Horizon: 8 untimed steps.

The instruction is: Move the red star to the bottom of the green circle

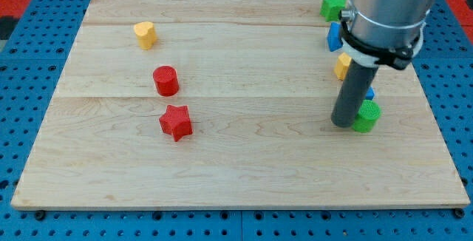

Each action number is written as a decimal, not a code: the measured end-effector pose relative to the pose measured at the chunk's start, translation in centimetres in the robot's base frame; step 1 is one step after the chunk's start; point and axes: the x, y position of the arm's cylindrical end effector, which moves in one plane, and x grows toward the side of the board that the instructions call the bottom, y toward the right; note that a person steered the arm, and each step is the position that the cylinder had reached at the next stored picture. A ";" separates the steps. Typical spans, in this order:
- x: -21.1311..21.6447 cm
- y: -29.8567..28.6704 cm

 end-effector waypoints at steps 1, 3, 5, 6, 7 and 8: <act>2.9 -2.5; 6.2 -18.0; 2.6 -32.8; -0.1 -31.1; -0.1 -24.4; -1.0 -21.0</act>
